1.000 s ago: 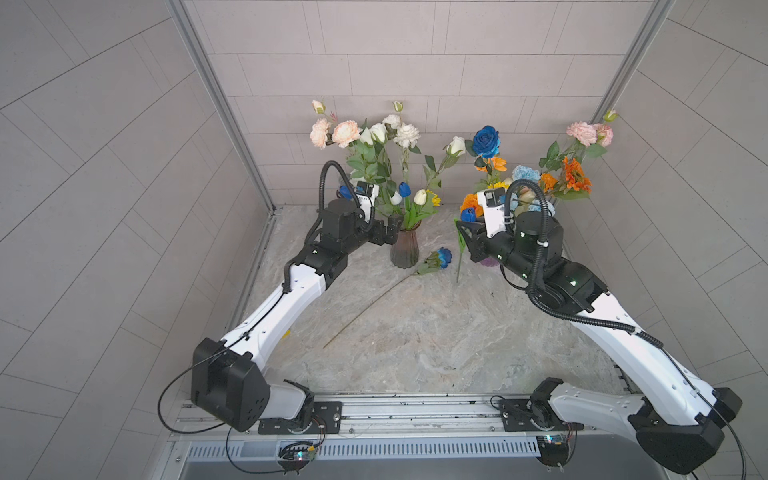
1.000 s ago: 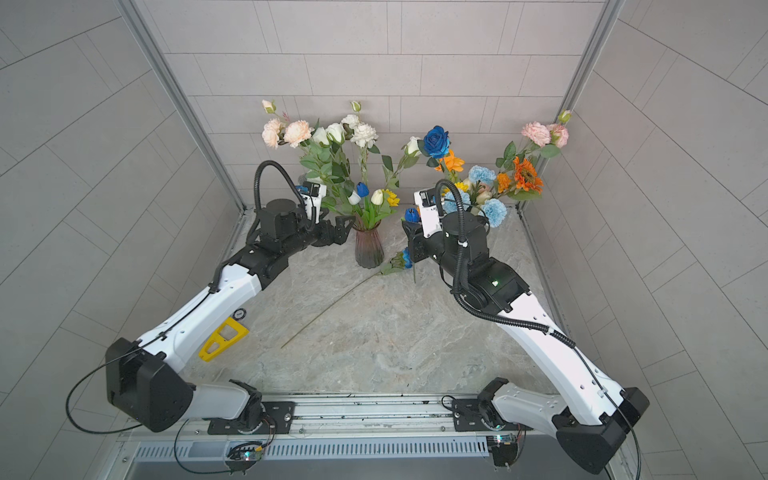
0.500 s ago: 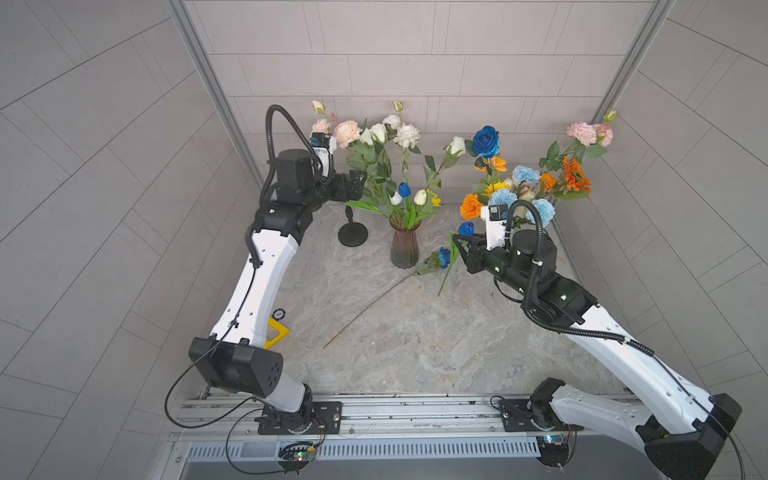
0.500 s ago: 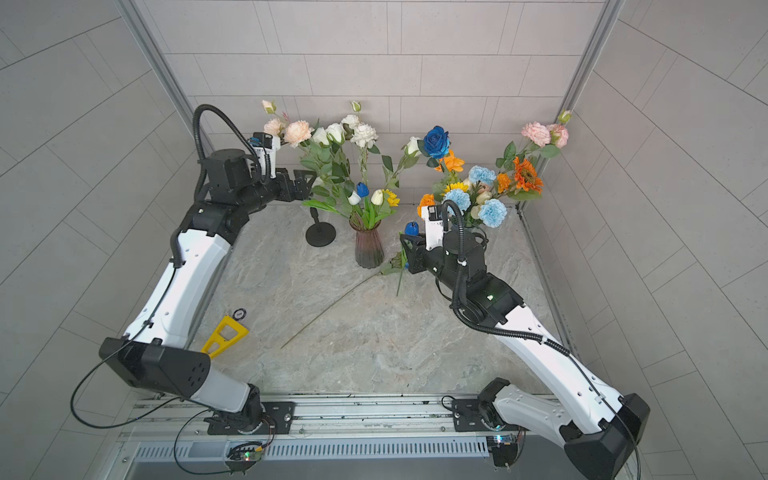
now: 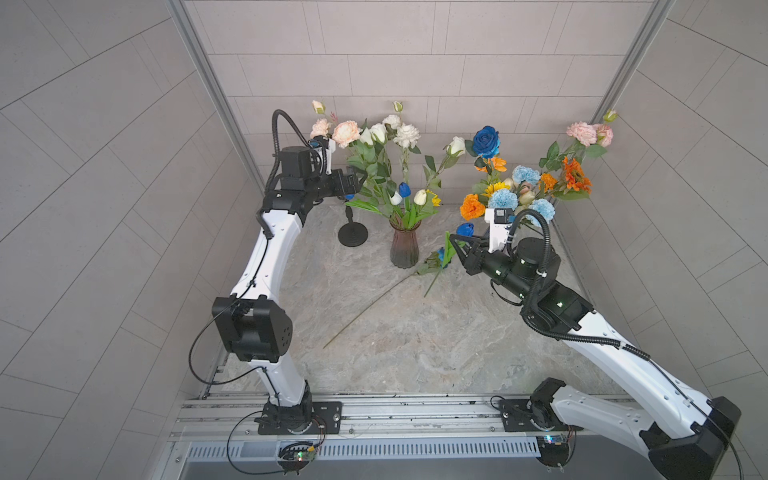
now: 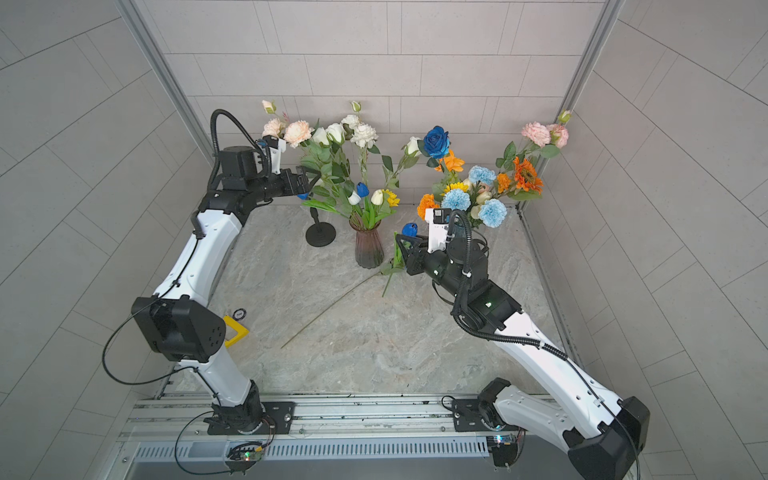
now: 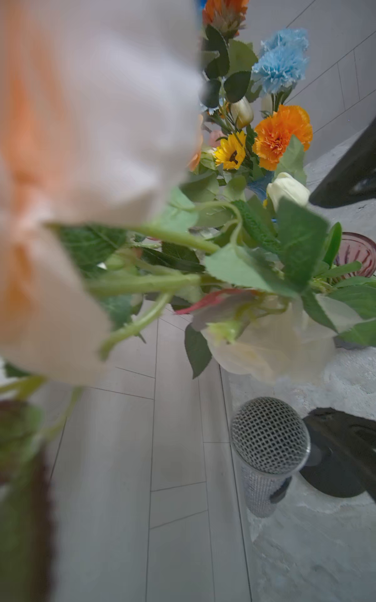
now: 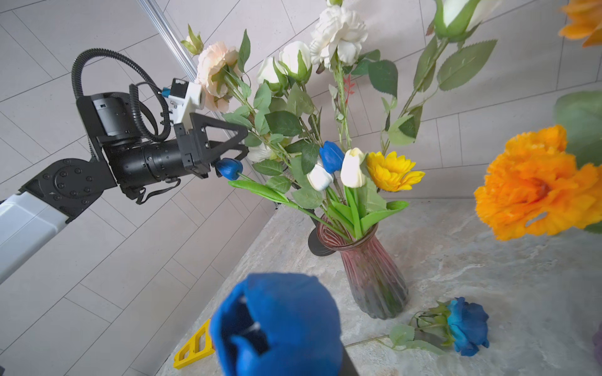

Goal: Pick out blue flowers from the vase
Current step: Place the flower at the center of the board.

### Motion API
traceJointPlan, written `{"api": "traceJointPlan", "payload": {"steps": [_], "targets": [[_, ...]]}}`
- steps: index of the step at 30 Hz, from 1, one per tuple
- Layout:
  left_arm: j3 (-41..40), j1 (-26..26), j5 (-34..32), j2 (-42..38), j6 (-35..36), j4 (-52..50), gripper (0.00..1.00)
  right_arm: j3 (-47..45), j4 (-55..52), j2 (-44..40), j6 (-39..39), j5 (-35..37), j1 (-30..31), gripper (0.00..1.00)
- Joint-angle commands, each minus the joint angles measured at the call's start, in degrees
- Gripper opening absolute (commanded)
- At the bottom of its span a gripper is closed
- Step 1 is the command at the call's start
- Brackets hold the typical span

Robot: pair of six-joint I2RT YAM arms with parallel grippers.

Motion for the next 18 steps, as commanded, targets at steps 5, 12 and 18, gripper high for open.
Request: {"api": "traceJointPlan", "payload": {"steps": [5, 12, 18], "targets": [[7.54, 0.15, 2.55, 4.94, -3.00, 4.73, 1.00, -10.26, 15.88, -2.03, 14.88, 0.46, -0.45, 0.25], [16.76, -0.16, -0.07, 10.39, 2.24, -2.00, 1.00, -22.15, 28.56, -1.80, 25.35, 6.22, -0.80, 0.25], [19.77, -0.42, -2.21, 12.44, 5.04, -4.32, 1.00, -30.23, 45.51, 8.48, 35.99, 9.10, -1.78, 0.26]]}}
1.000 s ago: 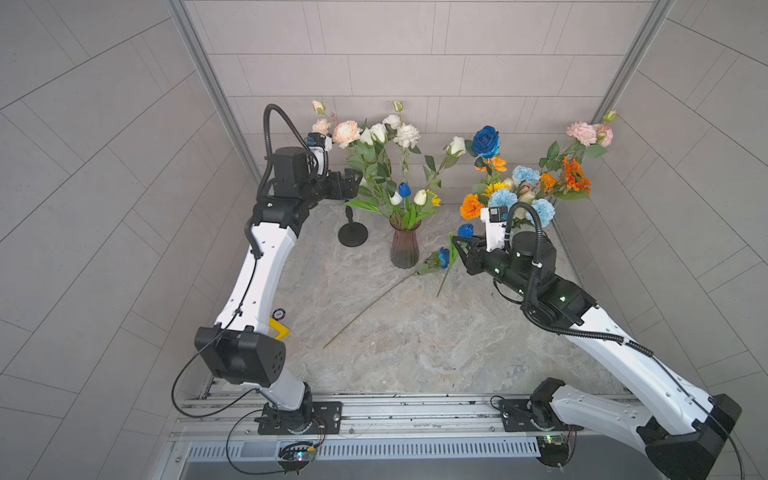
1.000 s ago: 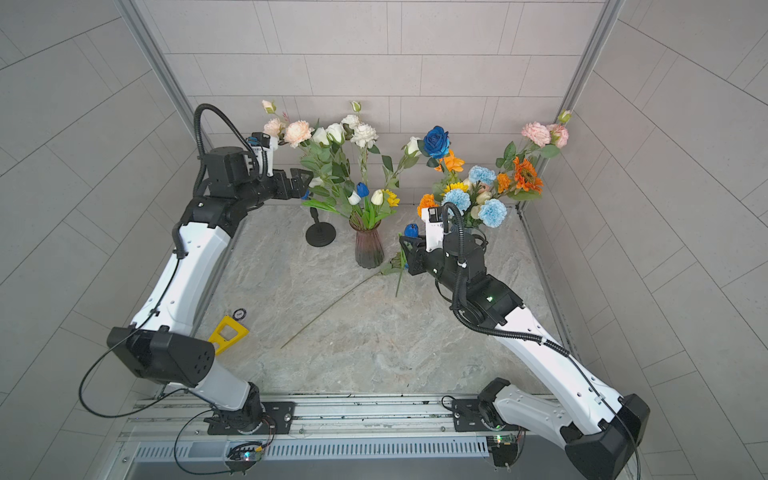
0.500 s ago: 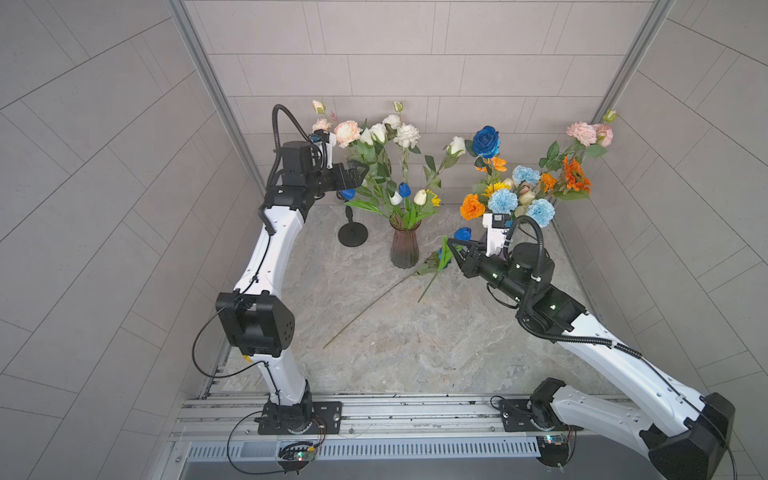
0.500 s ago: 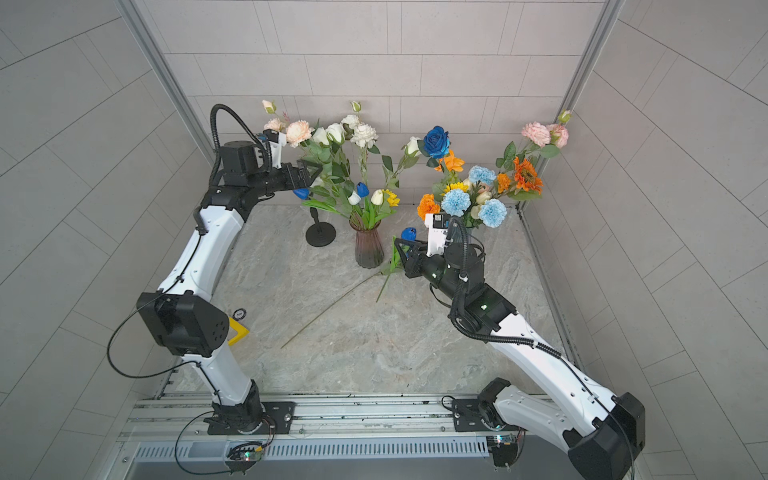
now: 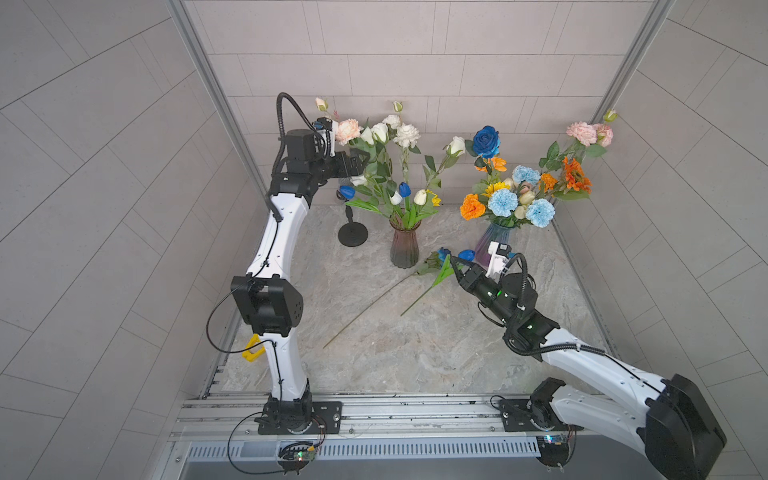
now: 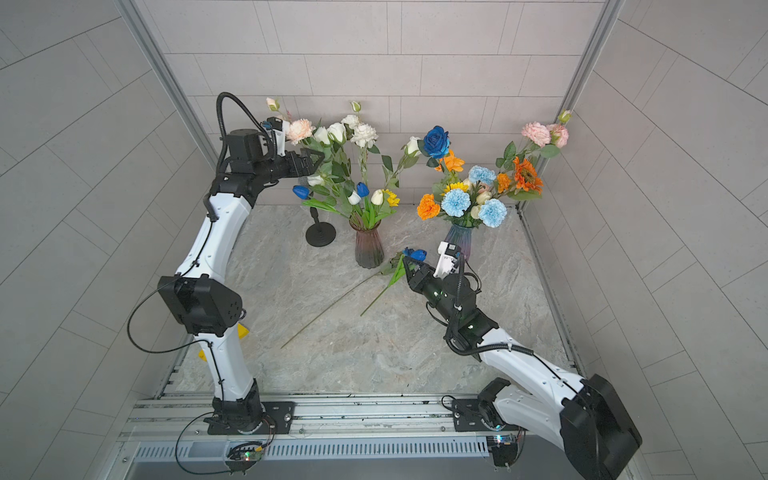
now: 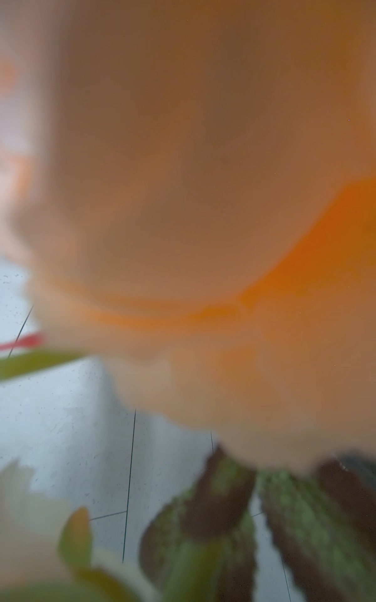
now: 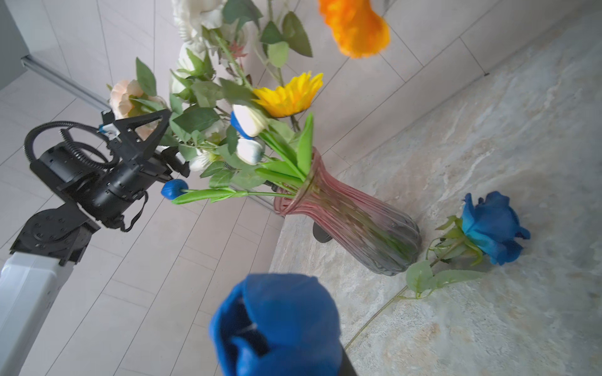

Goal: Pick out blue flowers from the vase
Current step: Place the flower at the center of the board.

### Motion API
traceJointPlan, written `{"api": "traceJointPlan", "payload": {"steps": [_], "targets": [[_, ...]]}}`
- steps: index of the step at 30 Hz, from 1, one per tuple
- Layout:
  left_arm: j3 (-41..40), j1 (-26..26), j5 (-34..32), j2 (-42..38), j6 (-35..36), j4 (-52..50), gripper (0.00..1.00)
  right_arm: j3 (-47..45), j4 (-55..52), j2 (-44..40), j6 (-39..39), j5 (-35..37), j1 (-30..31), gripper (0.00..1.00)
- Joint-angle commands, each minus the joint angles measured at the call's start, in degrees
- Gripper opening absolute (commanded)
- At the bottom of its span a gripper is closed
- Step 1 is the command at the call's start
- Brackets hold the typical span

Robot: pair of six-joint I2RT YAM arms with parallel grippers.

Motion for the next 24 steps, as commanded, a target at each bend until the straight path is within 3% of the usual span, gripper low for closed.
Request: {"api": "traceJointPlan", "payload": {"steps": [1, 5, 9, 14, 22, 24], "targets": [[2.59, -0.38, -1.44, 0.74, 3.42, -2.44, 1.00, -3.15, 16.19, 7.52, 10.11, 2.46, -0.69, 0.26], [1.93, -0.64, -2.20, 0.94, 4.73, -3.23, 1.00, -2.78, 29.04, 20.62, 13.22, 1.73, -0.21, 0.25], [1.74, -0.73, -2.33, 0.67, 5.42, -3.54, 1.00, 0.25, 31.60, 29.73, 12.38, 0.30, 0.09, 0.26], [1.48, -0.73, -3.79, -0.04, 7.26, -4.71, 1.00, 1.30, 26.98, 33.47, 9.93, 1.04, 0.94, 0.33], [0.25, -0.80, -4.63, -1.10, 7.75, -4.11, 1.00, 3.34, 19.15, 36.65, 8.92, 0.61, 1.23, 0.56], [0.04, -0.74, -5.09, -1.47, 8.19, -4.07, 1.00, 4.47, 11.84, 34.89, 8.09, 1.16, 1.58, 0.60]]}}
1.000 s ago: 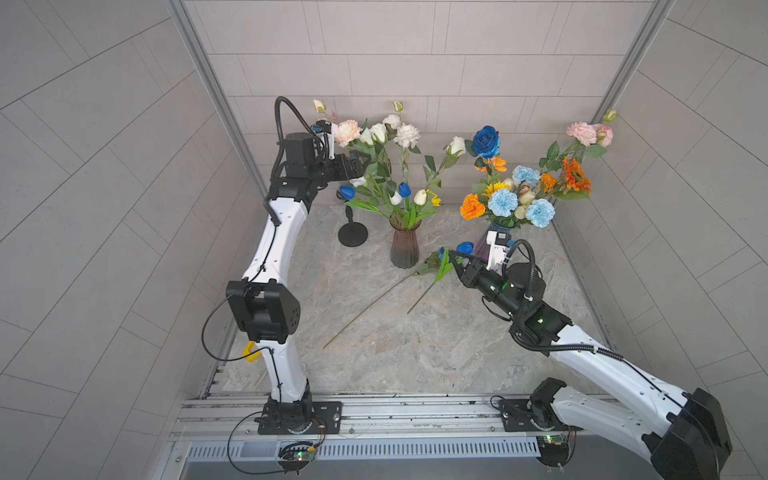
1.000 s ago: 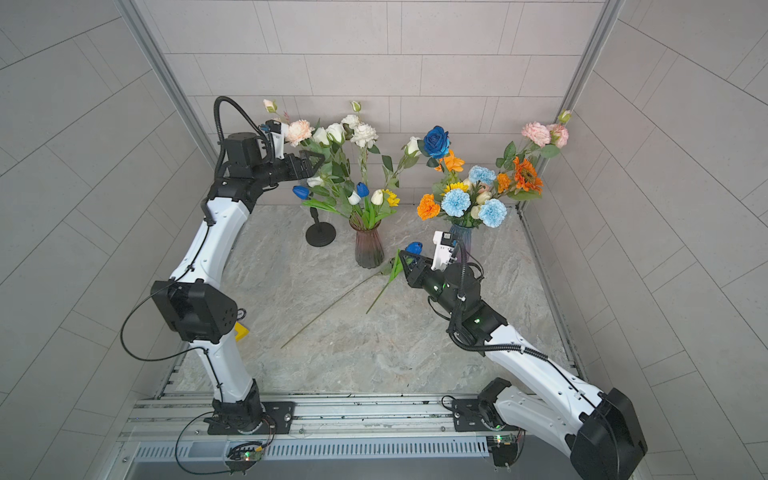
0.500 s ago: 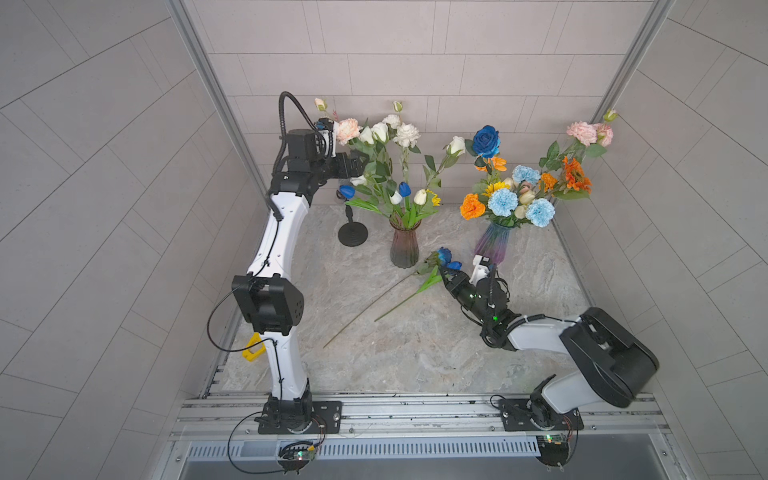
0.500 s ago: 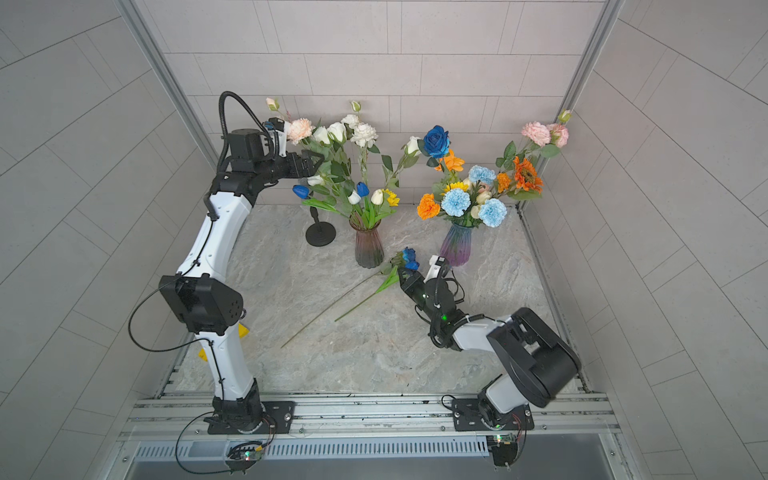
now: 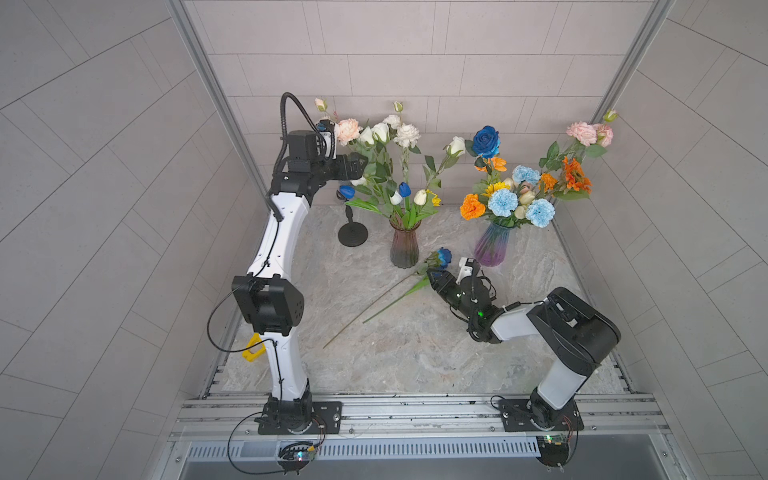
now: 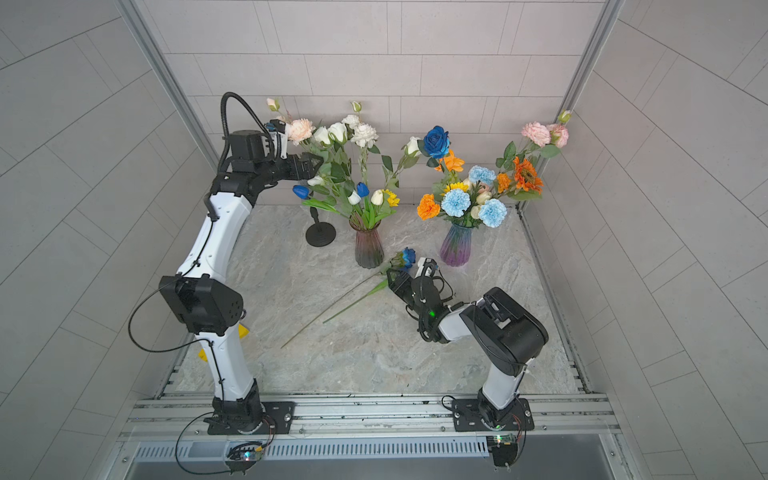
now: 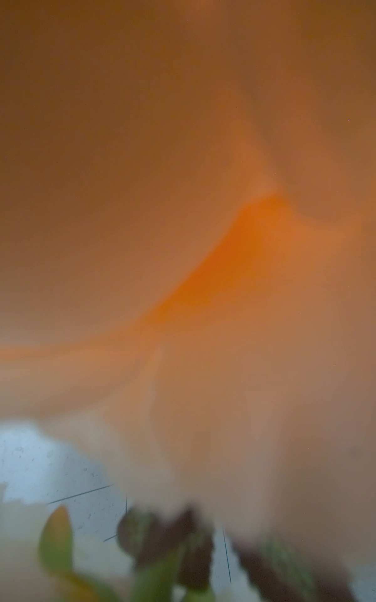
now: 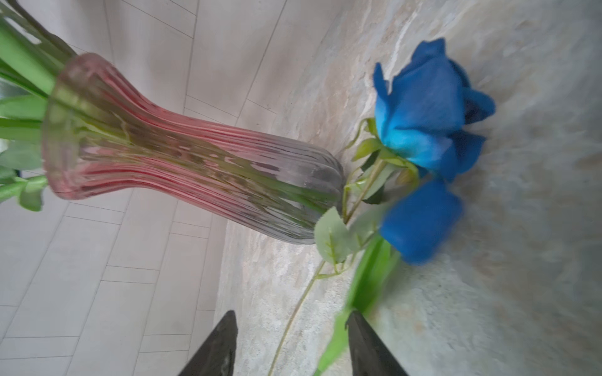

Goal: Pick out blue flowers from the vase
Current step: Place the flower at the center of the board, then pick up the flower from the vase.

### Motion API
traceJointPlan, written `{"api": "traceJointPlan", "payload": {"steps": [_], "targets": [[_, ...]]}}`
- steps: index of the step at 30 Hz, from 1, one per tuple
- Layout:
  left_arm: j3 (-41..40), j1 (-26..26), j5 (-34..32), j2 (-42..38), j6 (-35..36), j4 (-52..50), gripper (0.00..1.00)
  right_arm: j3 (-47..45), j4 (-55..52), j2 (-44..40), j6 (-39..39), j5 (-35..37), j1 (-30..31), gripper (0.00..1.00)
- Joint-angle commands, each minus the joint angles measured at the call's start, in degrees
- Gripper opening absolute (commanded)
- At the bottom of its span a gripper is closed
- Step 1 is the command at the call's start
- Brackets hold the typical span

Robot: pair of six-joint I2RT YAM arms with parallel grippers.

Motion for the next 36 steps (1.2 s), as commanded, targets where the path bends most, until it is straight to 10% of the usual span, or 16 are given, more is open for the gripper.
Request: {"api": "traceJointPlan", "payload": {"steps": [1, 9, 13, 20, 36], "targets": [[-0.61, -0.23, -0.84, -1.82, 2.23, -0.68, 1.00, 2.05, -13.46, -2.98, -1.43, 1.55, 1.04, 0.61], [-0.70, -0.28, -0.31, -1.94, 1.98, -1.00, 1.00, 15.74, -44.15, -18.66, -31.24, 6.00, 7.51, 0.70], [-1.18, -0.25, 0.00, -2.16, 1.70, -0.86, 1.00, 30.76, -53.04, -14.48, -50.47, -2.60, 9.55, 0.64], [-1.18, -0.23, -0.39, -2.25, 2.15, -2.13, 1.00, 50.90, -61.98, -2.20, -76.31, 8.02, 15.08, 0.68], [-7.35, -0.23, -0.01, -6.26, 1.41, -0.63, 1.00, 72.65, -54.37, 15.44, -91.15, 19.14, 16.31, 0.60]]}}
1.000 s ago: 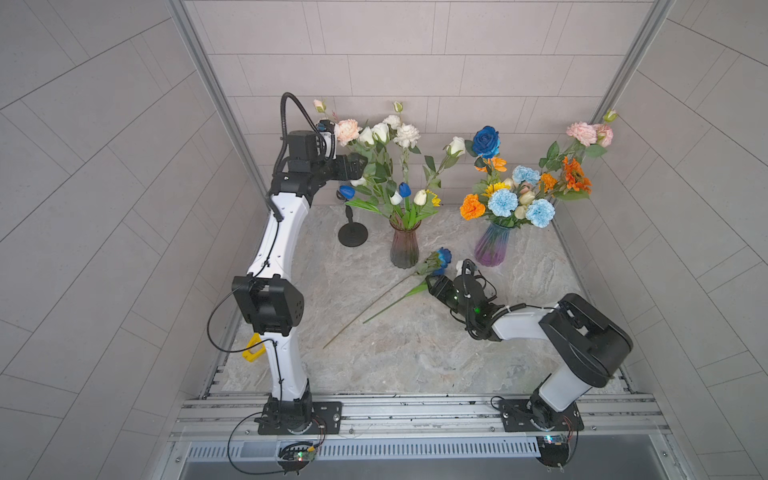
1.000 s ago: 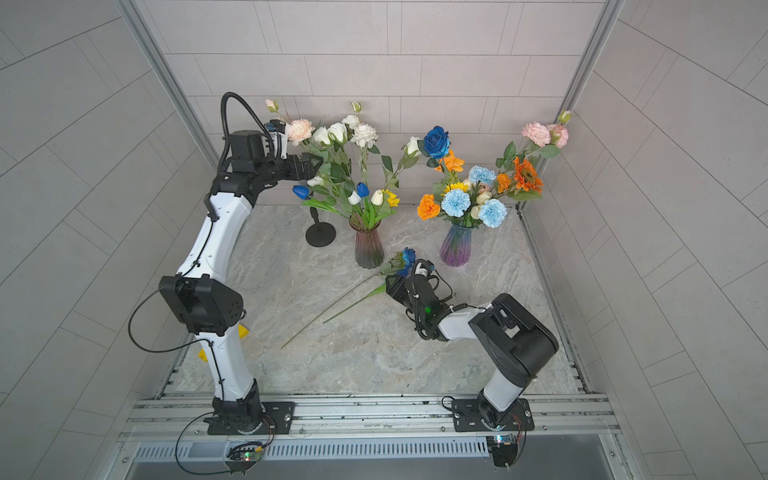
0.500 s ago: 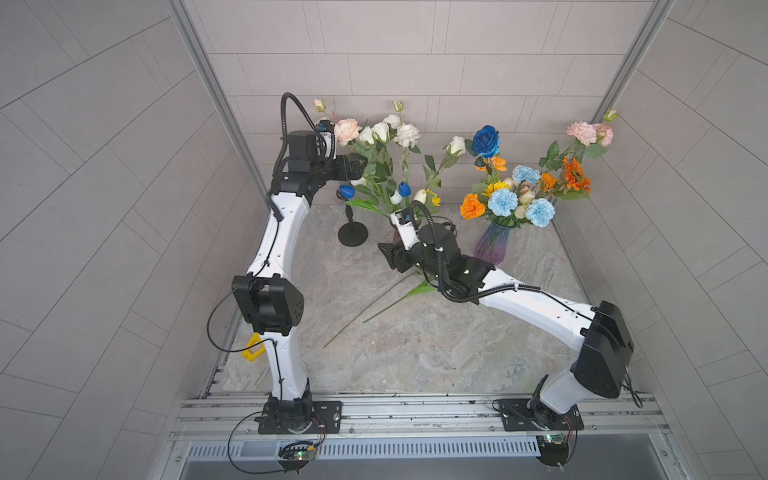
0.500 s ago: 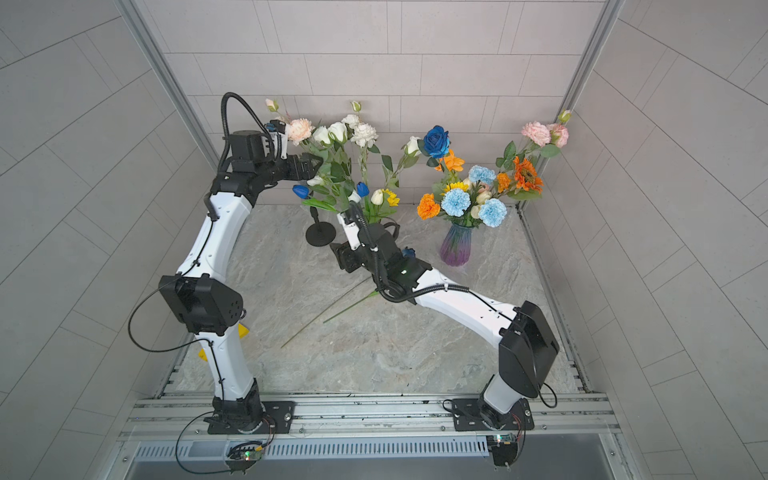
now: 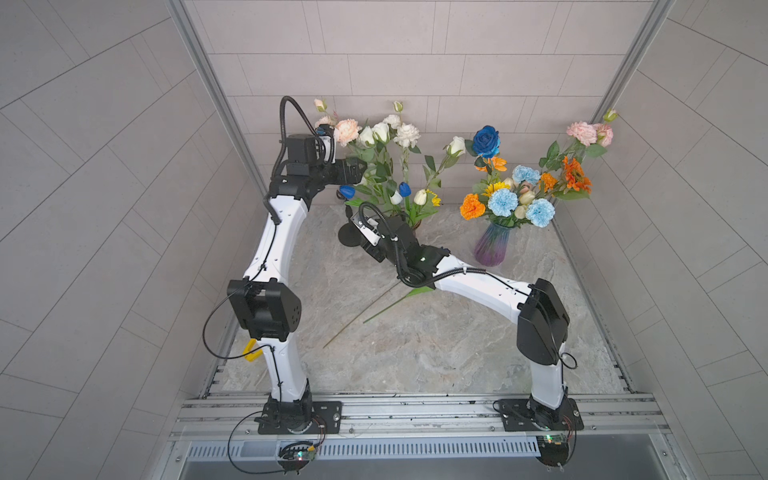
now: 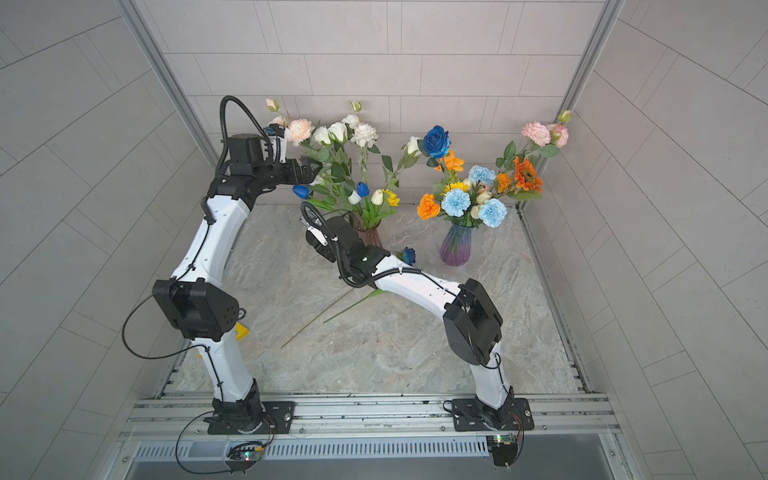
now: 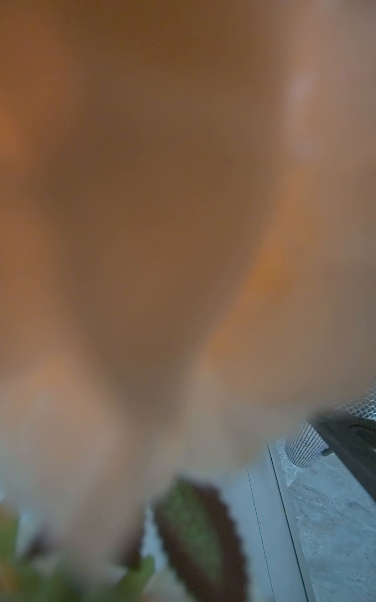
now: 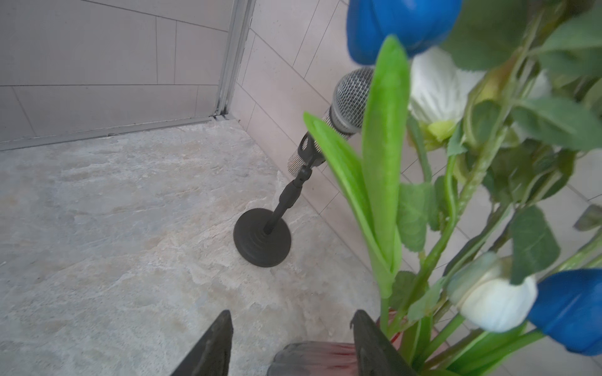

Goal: Pick out blue flowers from the vase
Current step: Pick up the flower from the vase.

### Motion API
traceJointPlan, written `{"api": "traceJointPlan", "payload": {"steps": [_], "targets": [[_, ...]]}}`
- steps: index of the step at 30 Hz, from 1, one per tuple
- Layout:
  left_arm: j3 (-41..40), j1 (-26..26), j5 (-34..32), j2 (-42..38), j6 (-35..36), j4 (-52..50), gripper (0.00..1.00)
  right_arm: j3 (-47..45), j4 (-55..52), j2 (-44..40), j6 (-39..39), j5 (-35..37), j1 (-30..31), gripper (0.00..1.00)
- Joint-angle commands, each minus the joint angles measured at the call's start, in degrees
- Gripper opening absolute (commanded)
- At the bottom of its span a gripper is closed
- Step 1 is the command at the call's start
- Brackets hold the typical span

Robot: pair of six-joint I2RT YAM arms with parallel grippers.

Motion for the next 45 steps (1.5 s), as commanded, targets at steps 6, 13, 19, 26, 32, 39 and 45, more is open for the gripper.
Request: {"api": "traceJointPlan", "payload": {"steps": [6, 13, 19, 26, 32, 39, 45], "targets": [[-3.89, -0.22, 0.71, -3.75, 1.06, 0.56, 1.00, 7.12, 3.35, 4.58, -4.95, 5.01, 0.15, 0.58], [-3.85, -0.23, 0.57, -3.76, 1.61, 0.20, 1.00, 13.09, 2.70, 9.14, -5.75, 6.79, 0.16, 0.38], [-3.75, -0.14, 0.36, -3.69, 2.19, -0.41, 1.00, 13.37, 2.27, 7.83, -6.08, 7.77, 0.16, 0.13], [-4.47, -0.13, -0.37, -4.32, 2.70, -0.58, 1.00, 8.32, 4.51, 1.68, -4.88, 7.14, 0.16, 0.10], [-3.94, 0.49, -1.19, -4.55, 3.22, -0.69, 1.00, 1.02, 7.83, -6.23, -1.06, 4.68, -0.80, 0.02], [-4.15, 0.92, -0.94, -5.19, 3.05, -0.69, 1.00, -0.72, 6.66, -8.61, 2.60, -0.78, -3.00, 0.34], [-3.70, 0.98, 0.18, -4.68, 1.78, -0.25, 1.00, 3.27, 5.75, -4.31, 1.37, -3.75, -3.00, 0.56]]}}
